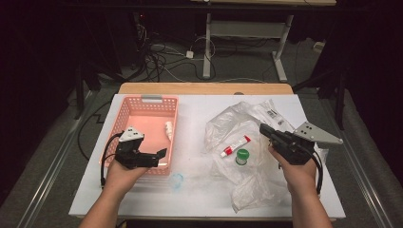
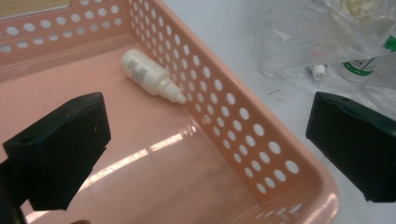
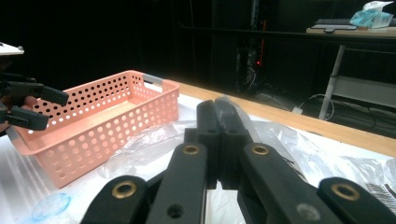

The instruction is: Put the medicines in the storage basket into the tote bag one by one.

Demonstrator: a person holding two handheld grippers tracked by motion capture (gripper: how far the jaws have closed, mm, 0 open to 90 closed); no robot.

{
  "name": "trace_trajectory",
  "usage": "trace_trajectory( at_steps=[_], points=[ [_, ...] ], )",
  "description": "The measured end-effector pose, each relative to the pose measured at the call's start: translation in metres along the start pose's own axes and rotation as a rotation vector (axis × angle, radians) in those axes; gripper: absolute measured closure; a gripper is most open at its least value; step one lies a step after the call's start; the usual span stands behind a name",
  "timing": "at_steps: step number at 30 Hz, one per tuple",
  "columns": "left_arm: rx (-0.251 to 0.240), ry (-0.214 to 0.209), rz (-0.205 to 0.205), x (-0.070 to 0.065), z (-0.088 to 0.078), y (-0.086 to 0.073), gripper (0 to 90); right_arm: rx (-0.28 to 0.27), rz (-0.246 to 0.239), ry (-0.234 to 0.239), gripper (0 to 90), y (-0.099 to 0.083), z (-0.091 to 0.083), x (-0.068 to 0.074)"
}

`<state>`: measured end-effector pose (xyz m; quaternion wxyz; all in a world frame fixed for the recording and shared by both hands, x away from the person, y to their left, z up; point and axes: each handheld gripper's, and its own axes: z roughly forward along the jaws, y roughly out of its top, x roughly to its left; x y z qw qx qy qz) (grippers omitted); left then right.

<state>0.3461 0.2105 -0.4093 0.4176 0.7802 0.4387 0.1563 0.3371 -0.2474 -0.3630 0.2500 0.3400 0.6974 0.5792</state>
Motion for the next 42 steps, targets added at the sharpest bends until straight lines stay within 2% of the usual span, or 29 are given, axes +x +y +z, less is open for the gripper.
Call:
trace_trajectory(
  at_steps=[5, 10, 16, 20, 23, 24, 26, 27, 32, 35, 37, 38, 42],
  points=[
    [0.0, 0.025, -0.022, 0.009, -0.003, -0.001, 0.0, -0.002, -0.005, 0.0, 90.0, 0.0, -0.001, 0.0],
    [0.003, 0.037, -0.025, 0.012, -0.003, 0.001, 0.0, -0.001, -0.004, 0.0, 90.0, 0.0, 0.0, 0.0],
    [-0.022, 0.03, -0.014, 0.009, 0.001, 0.018, 0.9, 0.005, -0.006, 0.001, 90.0, 0.0, 0.001, 0.001],
    [-0.005, 0.036, 0.0, 0.013, 0.011, 0.031, 7.4, 0.006, -0.004, 0.0, 90.0, 0.0, 0.002, 0.002],
    [0.001, 0.034, -0.007, 0.019, 0.02, 0.039, 17.1, 0.005, -0.006, 0.001, 90.0, 0.0, 0.002, 0.001],
    [0.018, 0.027, -0.016, 0.022, 0.022, 0.043, 20.8, 0.005, -0.006, 0.0, 90.0, 0.0, 0.002, 0.001],
    [0.026, 0.002, -0.063, 0.03, 0.029, 0.047, 30.2, 0.005, -0.006, -0.002, 90.0, 0.0, 0.001, 0.0],
    [0.027, 0.004, -0.079, 0.033, 0.033, 0.048, 34.1, 0.005, -0.006, -0.001, 90.0, 0.0, 0.001, 0.0],
    [0.054, 0.019, -0.102, 0.043, 0.052, 0.055, 60.1, 0.004, -0.008, -0.001, 90.0, 0.0, 0.001, 0.0],
    [0.077, -0.005, -0.124, 0.048, 0.065, 0.057, 77.5, 0.003, -0.009, -0.001, 90.0, 0.0, 0.001, 0.0],
    [0.093, -0.005, -0.129, 0.05, 0.073, 0.059, 86.4, 0.003, -0.009, -0.003, 90.0, 0.0, 0.001, 0.0],
    [0.104, -0.008, -0.133, 0.051, 0.077, 0.059, 88.2, 0.002, -0.005, -0.004, 90.0, 0.0, 0.001, 0.0],
    [0.15, 0.008, -0.101, 0.047, 0.093, 0.062, 88.2, 0.002, -0.008, -0.005, 90.0, 0.0, 0.001, -0.001]
  ],
)
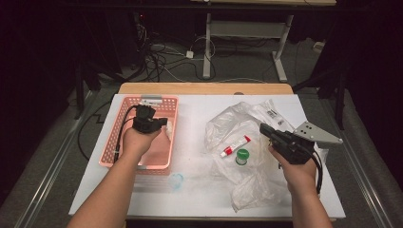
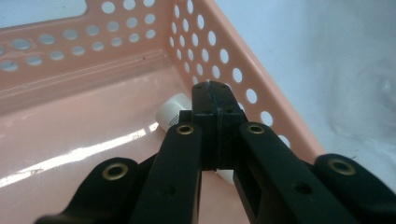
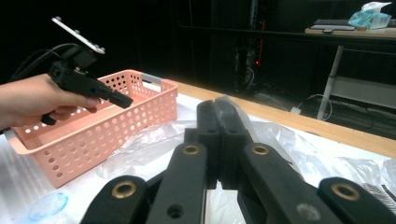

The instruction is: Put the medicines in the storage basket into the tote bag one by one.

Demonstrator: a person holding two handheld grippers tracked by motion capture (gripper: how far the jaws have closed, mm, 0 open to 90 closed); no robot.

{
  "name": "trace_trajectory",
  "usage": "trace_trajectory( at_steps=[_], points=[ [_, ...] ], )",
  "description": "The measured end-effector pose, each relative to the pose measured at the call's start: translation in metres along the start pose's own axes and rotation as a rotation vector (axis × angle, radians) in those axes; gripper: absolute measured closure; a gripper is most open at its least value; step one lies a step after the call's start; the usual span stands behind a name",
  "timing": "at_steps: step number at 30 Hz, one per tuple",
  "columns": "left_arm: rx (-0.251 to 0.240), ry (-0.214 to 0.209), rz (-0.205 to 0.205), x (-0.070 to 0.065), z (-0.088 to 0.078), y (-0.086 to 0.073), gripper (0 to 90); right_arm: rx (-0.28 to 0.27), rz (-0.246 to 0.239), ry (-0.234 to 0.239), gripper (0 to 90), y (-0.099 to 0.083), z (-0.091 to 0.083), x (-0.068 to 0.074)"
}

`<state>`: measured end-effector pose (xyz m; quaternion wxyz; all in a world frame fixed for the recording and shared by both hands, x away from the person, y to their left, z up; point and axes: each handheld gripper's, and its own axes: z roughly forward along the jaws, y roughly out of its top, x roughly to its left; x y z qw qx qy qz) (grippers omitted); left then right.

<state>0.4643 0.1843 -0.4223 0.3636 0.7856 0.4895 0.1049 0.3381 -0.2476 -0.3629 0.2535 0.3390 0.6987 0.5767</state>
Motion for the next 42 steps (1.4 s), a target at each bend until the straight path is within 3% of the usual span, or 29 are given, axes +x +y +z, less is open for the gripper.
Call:
trace_trajectory(
  at_steps=[7, 19, 22, 25, 28, 30, 34, 37, 38, 42],
  points=[
    [0.073, -0.006, -0.024, 0.004, 0.017, 0.005, 88.2, 0.002, 0.003, 0.001, 90.0, 0.0, 0.0, 0.0],
    [0.134, -0.022, 0.011, -0.001, 0.027, 0.006, 88.1, 0.002, 0.001, 0.002, 90.0, 0.0, 0.0, 0.0],
    [0.145, -0.002, 0.016, 0.0, 0.023, 0.006, 88.2, 0.002, 0.002, 0.002, 90.0, 0.0, 0.0, -0.001],
    [0.169, 0.057, 0.052, 0.003, 0.015, 0.005, 88.1, 0.002, 0.004, 0.003, 90.0, -0.001, 0.0, -0.001],
    [0.144, 0.076, 0.033, 0.009, 0.003, 0.005, 87.8, 0.0, 0.002, 0.002, 90.0, -0.001, 0.0, -0.001],
    [0.126, 0.096, 0.019, 0.012, -0.004, 0.006, 82.2, 0.002, 0.003, 0.002, 90.0, -0.001, 0.0, -0.001],
    [0.096, 0.142, -0.029, 0.017, -0.009, 0.007, 53.6, 0.0, 0.0, 0.001, 90.0, 0.0, 0.0, 0.0],
    [0.168, 0.138, -0.089, 0.021, -0.001, 0.006, 32.9, 0.002, 0.003, 0.001, 90.0, 0.0, 0.0, 0.0],
    [0.198, 0.152, -0.089, 0.022, 0.003, 0.006, 26.3, 0.003, 0.003, 0.0, 90.0, 0.0, 0.001, 0.0],
    [0.283, 0.147, -0.112, 0.024, 0.014, 0.002, 29.3, 0.002, 0.002, 0.0, 90.0, -0.001, 0.001, 0.0]
  ],
)
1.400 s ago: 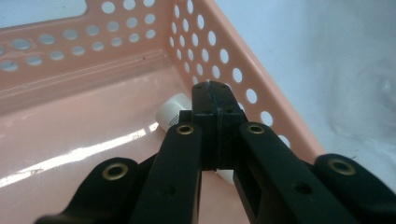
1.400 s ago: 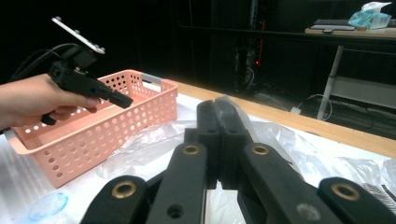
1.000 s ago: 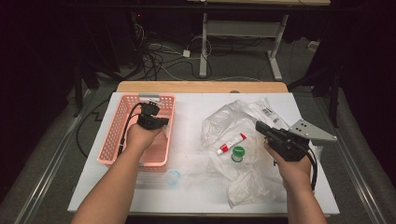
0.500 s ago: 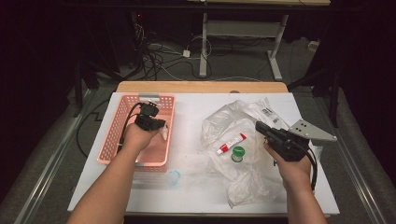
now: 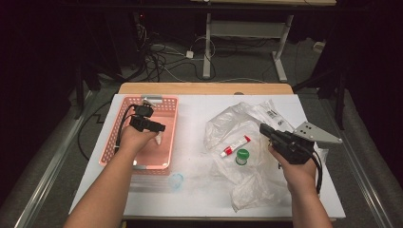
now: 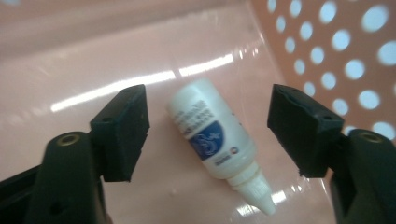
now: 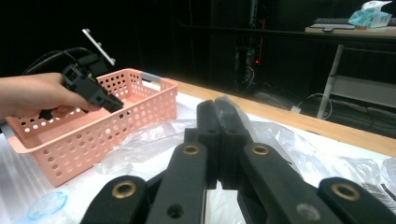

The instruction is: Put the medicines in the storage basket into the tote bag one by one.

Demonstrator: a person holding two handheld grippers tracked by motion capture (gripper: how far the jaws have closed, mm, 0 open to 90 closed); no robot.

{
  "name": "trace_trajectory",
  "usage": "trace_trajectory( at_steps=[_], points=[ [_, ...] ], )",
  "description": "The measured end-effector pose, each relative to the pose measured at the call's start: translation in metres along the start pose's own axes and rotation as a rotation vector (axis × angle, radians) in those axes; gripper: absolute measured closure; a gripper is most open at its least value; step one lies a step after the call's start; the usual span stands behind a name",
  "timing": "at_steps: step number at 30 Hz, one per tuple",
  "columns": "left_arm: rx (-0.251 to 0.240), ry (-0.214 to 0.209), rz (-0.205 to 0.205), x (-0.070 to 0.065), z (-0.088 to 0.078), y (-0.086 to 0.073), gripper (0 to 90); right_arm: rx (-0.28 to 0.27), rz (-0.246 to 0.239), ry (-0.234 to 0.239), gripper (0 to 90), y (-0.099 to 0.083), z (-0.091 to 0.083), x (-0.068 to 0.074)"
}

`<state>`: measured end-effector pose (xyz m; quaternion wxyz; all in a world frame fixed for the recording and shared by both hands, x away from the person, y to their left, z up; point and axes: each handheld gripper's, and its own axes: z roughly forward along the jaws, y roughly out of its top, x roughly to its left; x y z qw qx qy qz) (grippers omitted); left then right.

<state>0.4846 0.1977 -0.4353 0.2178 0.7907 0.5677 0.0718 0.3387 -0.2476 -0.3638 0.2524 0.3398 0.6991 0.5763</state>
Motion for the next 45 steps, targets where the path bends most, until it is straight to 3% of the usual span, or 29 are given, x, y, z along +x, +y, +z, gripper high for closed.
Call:
trace_trajectory(
  at_steps=[9, 14, 22, 26, 34, 45],
  points=[
    [0.091, 0.048, 0.021, -0.006, 0.014, -0.002, 46.5, 0.0, -0.001, -0.001, 90.0, 0.0, 0.0, 0.0],
    [0.078, 0.062, 0.049, -0.008, 0.014, -0.003, 56.3, -0.001, 0.0, -0.003, 90.0, 0.001, -0.001, 0.0],
    [0.066, 0.035, 0.067, -0.009, 0.011, -0.006, 58.2, -0.001, 0.001, -0.002, 90.0, 0.0, -0.001, 0.0],
    [0.031, 0.008, 0.066, -0.01, 0.003, -0.008, 58.2, -0.001, 0.001, 0.001, 90.0, 0.0, -0.001, -0.001],
    [-0.067, -0.028, 0.123, -0.022, -0.027, -0.015, 58.2, 0.0, 0.001, 0.002, 90.0, 0.0, 0.0, 0.0],
    [-0.234, -0.079, 0.188, -0.04, -0.063, -0.043, 58.2, -0.005, -0.003, -0.001, 90.0, 0.001, -0.002, 0.001]
  ],
)
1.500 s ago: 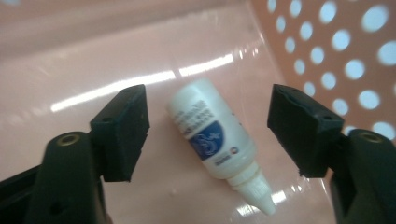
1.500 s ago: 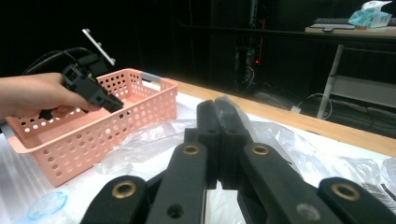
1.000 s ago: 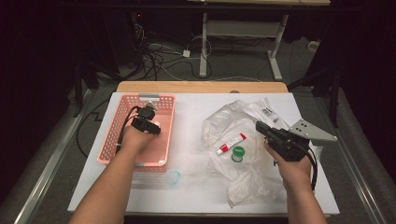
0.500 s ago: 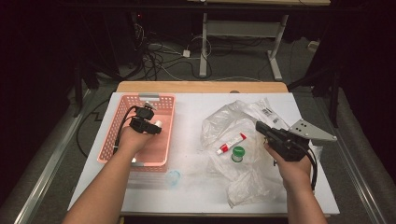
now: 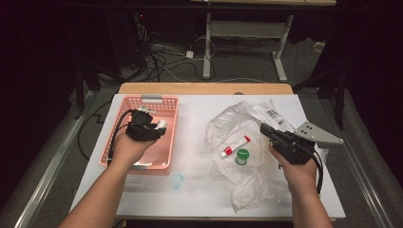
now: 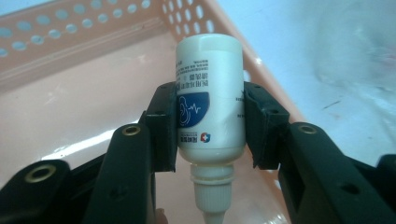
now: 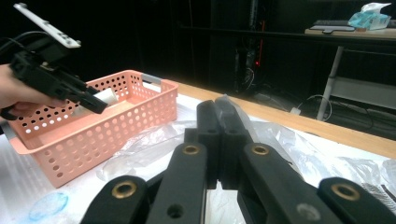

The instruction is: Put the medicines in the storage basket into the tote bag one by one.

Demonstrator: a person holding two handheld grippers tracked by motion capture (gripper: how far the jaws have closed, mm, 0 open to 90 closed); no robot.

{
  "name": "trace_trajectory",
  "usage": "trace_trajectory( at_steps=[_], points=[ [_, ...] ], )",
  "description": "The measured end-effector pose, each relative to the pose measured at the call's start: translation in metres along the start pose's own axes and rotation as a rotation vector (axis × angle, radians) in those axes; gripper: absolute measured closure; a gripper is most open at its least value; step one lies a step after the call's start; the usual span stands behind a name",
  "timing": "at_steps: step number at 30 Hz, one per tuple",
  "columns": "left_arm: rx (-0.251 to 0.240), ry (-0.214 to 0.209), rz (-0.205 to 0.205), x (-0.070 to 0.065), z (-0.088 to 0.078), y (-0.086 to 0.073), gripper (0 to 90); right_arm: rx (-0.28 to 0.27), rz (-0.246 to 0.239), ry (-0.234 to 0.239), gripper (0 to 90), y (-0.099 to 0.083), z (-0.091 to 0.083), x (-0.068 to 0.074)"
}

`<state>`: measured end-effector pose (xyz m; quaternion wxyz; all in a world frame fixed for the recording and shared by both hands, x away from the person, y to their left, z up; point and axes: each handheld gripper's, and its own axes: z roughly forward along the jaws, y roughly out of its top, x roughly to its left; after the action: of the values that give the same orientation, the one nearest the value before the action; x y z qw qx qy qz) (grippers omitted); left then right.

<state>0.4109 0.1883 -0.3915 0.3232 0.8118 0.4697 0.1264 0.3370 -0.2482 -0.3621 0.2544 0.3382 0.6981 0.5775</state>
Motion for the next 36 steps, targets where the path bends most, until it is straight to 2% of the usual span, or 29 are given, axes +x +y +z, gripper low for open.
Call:
trace_trajectory(
  at_steps=[2, 6, 9, 13, 14, 16, 20, 22, 25, 30, 32, 33, 35, 36],
  points=[
    [-0.014, -0.004, 0.009, -0.004, -0.004, -0.003, 58.2, 0.0, 0.002, -0.001, 90.0, 0.0, -0.001, 0.0],
    [-0.072, -0.04, 0.021, -0.015, -0.015, -0.007, 58.2, 0.001, 0.001, -0.002, 90.0, 0.0, -0.001, 0.0],
    [-0.127, -0.086, 0.05, -0.032, -0.025, -0.008, 58.2, 0.004, 0.003, -0.001, 90.0, -0.001, 0.0, -0.001],
    [-0.147, -0.141, 0.123, -0.062, -0.03, -0.009, 58.2, 0.008, 0.001, 0.002, 90.0, -0.002, 0.002, -0.001],
    [-0.148, -0.167, 0.14, -0.071, -0.03, -0.009, 58.2, 0.008, 0.001, 0.001, 90.0, -0.001, 0.002, 0.0],
    [-0.151, -0.208, 0.158, -0.084, -0.027, -0.01, 58.2, 0.008, 0.003, 0.002, 90.0, -0.001, 0.002, 0.001],
    [-0.144, -0.265, 0.223, -0.116, -0.019, -0.012, 58.2, 0.006, -0.001, 0.003, 90.0, -0.001, 0.001, 0.001],
    [-0.13, -0.268, 0.247, -0.127, -0.012, -0.011, 58.2, 0.006, -0.002, 0.003, 90.0, -0.001, 0.001, 0.001],
    [-0.101, -0.321, 0.264, -0.142, 0.002, -0.011, 58.2, 0.005, -0.004, 0.005, 90.0, -0.001, 0.001, 0.001],
    [-0.096, -0.407, 0.296, -0.173, 0.02, -0.006, 58.2, 0.002, -0.005, 0.006, 90.0, 0.0, 0.001, 0.001],
    [-0.106, -0.407, 0.31, -0.185, 0.028, 0.002, 58.2, 0.004, -0.006, 0.007, 90.0, 0.0, 0.002, 0.002],
    [-0.113, -0.39, 0.32, -0.189, 0.033, 0.007, 58.2, 0.005, -0.003, 0.008, 90.0, 0.0, 0.002, 0.002],
    [-0.126, -0.327, 0.331, -0.194, 0.045, 0.019, 58.2, 0.004, -0.002, 0.009, 90.0, 0.0, 0.002, 0.003],
    [-0.127, -0.302, 0.324, -0.194, 0.053, 0.026, 58.2, 0.003, -0.003, 0.011, 90.0, 0.0, 0.002, 0.003]
  ],
)
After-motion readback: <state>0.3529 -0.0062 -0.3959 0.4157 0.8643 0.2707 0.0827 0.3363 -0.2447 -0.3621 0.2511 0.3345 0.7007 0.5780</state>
